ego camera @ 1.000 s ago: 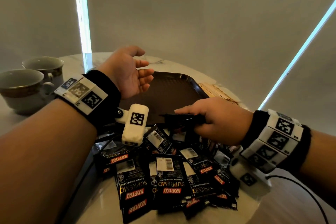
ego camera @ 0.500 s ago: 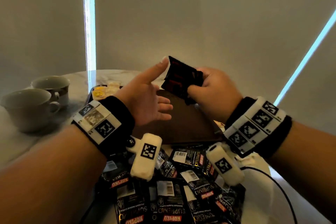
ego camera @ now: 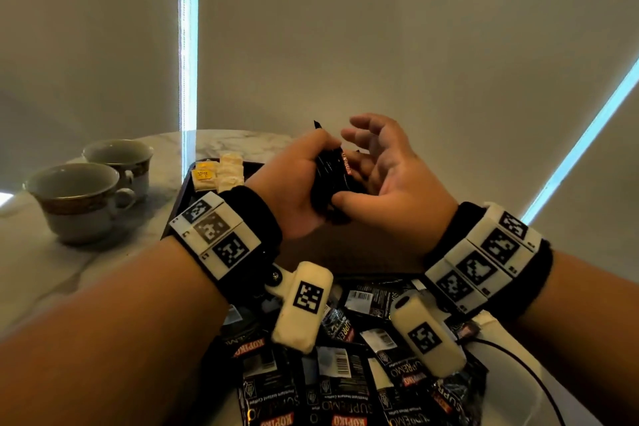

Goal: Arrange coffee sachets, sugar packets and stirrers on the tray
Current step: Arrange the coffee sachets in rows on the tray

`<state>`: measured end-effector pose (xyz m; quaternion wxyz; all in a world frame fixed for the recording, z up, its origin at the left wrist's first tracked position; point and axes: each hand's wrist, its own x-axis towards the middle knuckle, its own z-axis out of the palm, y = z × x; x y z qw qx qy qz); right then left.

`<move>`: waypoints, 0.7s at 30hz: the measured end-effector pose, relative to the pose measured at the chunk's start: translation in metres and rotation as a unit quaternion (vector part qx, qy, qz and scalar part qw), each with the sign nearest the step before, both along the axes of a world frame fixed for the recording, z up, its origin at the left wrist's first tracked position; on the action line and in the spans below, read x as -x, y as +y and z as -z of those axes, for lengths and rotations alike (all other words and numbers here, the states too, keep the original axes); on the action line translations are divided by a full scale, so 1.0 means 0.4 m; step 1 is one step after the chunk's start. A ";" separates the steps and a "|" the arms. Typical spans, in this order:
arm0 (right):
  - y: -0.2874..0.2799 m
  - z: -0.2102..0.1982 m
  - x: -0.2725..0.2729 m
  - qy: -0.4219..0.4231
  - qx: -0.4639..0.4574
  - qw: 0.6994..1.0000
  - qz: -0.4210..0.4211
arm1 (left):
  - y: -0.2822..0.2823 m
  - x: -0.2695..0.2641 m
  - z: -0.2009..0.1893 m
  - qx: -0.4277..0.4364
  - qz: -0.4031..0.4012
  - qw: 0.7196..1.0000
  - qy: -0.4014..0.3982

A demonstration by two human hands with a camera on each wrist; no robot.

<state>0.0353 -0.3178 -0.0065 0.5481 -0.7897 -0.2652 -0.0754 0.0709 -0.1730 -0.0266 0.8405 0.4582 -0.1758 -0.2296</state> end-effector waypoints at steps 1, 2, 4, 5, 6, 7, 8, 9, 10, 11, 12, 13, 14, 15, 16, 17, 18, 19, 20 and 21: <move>-0.004 0.004 0.003 -0.008 -0.004 1.000 -0.001 | 0.001 -0.001 0.000 0.012 0.008 1.000 0.006; -0.007 0.009 0.007 -0.016 -0.006 1.000 0.000 | 0.001 -0.002 0.000 0.024 0.019 0.999 0.010; -0.014 0.015 0.012 -0.031 -0.008 0.999 -0.001 | 0.003 -0.007 0.005 0.035 0.039 0.999 0.015; -0.016 0.017 0.014 -0.034 -0.007 0.999 -0.004 | 0.004 -0.010 0.008 0.034 0.047 0.998 0.015; -0.017 0.018 0.014 -0.033 -0.008 0.999 -0.009 | 0.007 -0.012 0.010 0.030 0.054 0.998 0.012; -0.017 0.019 0.012 -0.026 -0.012 0.999 -0.015 | 0.009 -0.011 0.010 0.023 0.062 0.998 0.006; -0.018 0.020 0.010 -0.016 -0.020 0.999 -0.020 | 0.009 -0.011 0.011 0.012 0.063 0.998 0.000; -0.017 0.020 0.007 -0.003 -0.030 0.999 -0.021 | 0.009 -0.008 0.009 0.003 0.060 0.998 -0.005; -0.016 0.020 0.006 0.006 -0.037 0.999 -0.019 | 0.008 -0.006 0.008 -0.005 0.053 0.999 -0.008; -0.016 0.019 0.005 0.008 -0.039 0.999 -0.010 | 0.007 -0.003 0.007 -0.012 0.045 0.999 -0.005; -0.016 0.019 0.003 -0.001 -0.034 0.999 0.003 | 0.007 -0.002 0.006 -0.015 0.037 0.999 -0.005; -0.016 0.020 0.003 -0.017 -0.025 0.999 0.019 | 0.008 0.000 0.004 -0.014 0.033 0.999 -0.004; -0.017 0.022 0.001 -0.038 -0.017 0.999 0.032 | 0.009 -0.001 0.003 -0.009 0.033 0.999 -0.001; -0.019 0.022 0.000 -0.058 -0.011 0.997 0.045 | 0.010 -0.002 0.002 -0.001 0.036 0.999 0.005; -0.020 0.023 -0.003 -0.072 -0.013 0.996 0.053 | 0.011 -0.005 0.001 0.008 0.038 0.999 0.012; -0.023 0.026 -0.007 -0.075 -0.022 0.995 0.055 | 0.011 -0.009 0.001 0.013 0.040 0.999 0.018; -0.026 0.028 -0.009 -0.068 -0.036 0.996 0.049 | 0.009 -0.011 0.004 0.006 0.037 0.999 0.021; -0.029 0.029 -0.010 -0.058 -0.049 0.996 0.038 | 0.006 -0.011 0.006 -0.015 0.028 0.999 0.023; -0.033 0.031 -0.011 -0.047 -0.061 0.997 0.022 | 0.003 -0.013 0.008 -0.038 0.016 0.999 0.026; -0.037 0.033 -0.012 -0.039 -0.067 0.997 0.007 | 0.001 -0.013 0.009 -0.055 0.007 0.998 0.027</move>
